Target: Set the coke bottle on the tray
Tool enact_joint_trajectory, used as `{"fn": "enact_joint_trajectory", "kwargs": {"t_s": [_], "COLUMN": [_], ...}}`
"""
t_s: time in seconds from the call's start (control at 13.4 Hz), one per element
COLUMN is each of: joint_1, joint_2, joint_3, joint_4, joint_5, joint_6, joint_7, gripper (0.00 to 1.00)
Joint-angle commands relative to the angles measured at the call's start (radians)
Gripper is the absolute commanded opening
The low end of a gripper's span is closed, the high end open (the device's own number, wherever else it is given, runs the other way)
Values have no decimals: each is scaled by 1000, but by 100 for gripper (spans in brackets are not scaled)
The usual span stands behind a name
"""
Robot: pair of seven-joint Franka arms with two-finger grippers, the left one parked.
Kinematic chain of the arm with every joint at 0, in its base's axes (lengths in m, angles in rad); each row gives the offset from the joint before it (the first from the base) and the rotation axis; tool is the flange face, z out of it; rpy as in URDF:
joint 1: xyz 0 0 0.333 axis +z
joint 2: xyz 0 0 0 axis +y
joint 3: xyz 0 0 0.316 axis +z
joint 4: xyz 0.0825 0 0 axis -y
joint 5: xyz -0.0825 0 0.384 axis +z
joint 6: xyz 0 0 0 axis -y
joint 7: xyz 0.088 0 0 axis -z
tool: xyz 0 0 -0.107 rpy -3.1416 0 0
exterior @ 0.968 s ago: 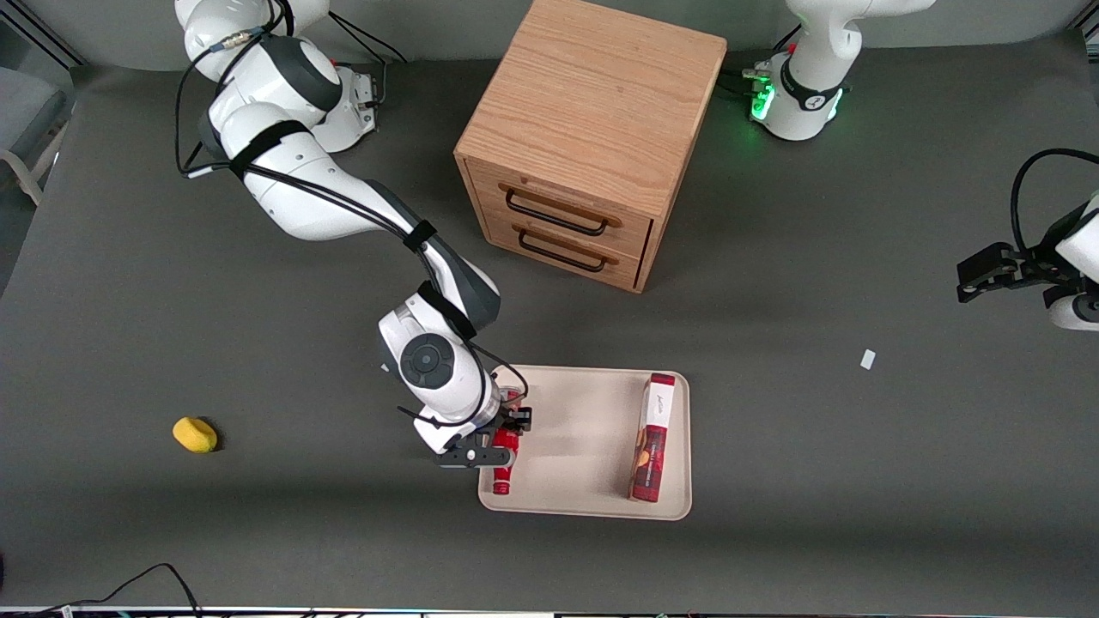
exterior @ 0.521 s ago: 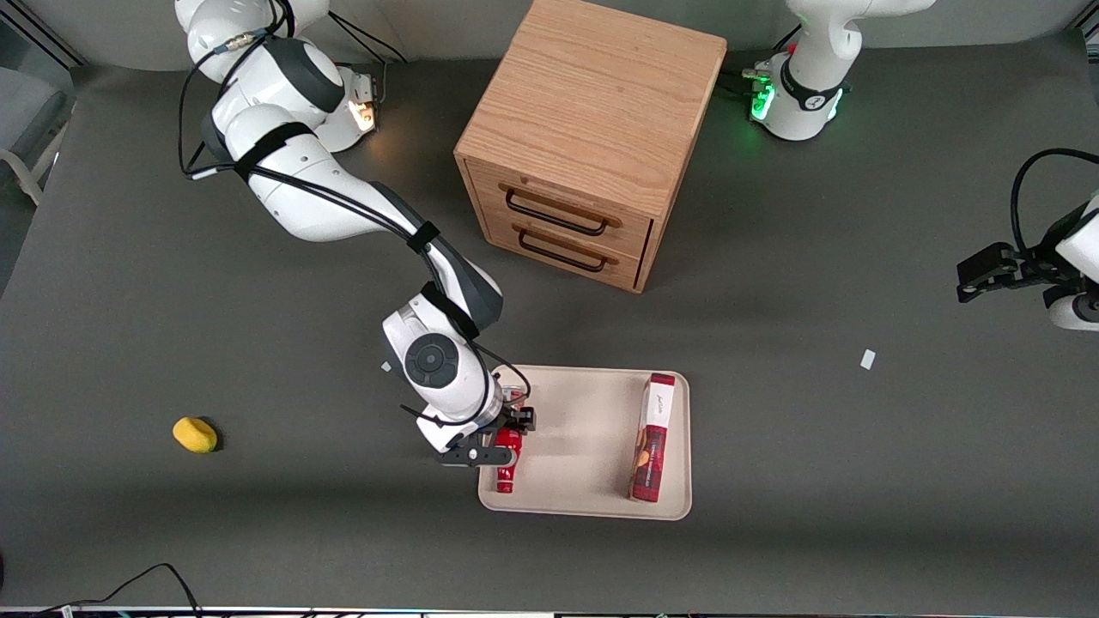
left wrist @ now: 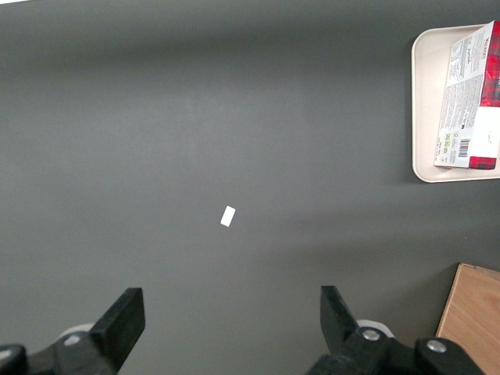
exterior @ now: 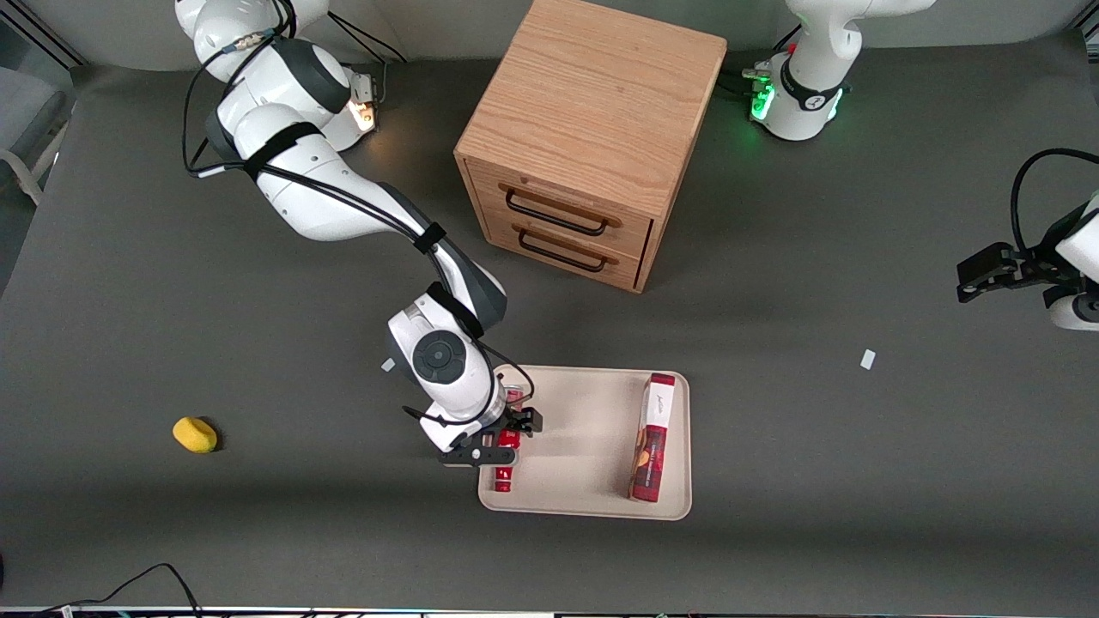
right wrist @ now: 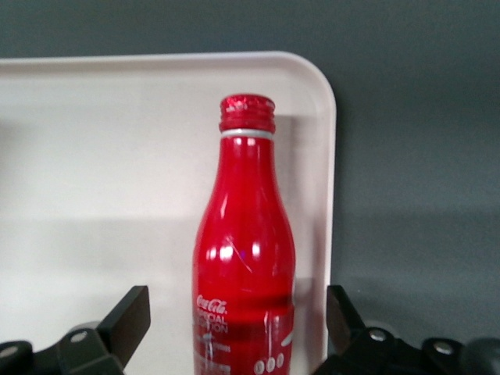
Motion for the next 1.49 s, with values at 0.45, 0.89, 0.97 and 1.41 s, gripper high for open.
{"fn": "enact_joint_trajectory", "kwargs": {"t_s": [0.45, 0.89, 0.97, 1.41], "joint_1": [-288, -525, -526, -521], "joint_2": [-357, -870, -959, -1261], "joint_3": [115, 188, 153, -73], "joint_4": [-250, -770, -824, -869], "joint_5": [24, 177, 227, 432], "joint_6": [-180, -221, -252, -514], "joint_7": [-103, -194, -226, -497], "gripper": [100, 100, 100, 100]}}
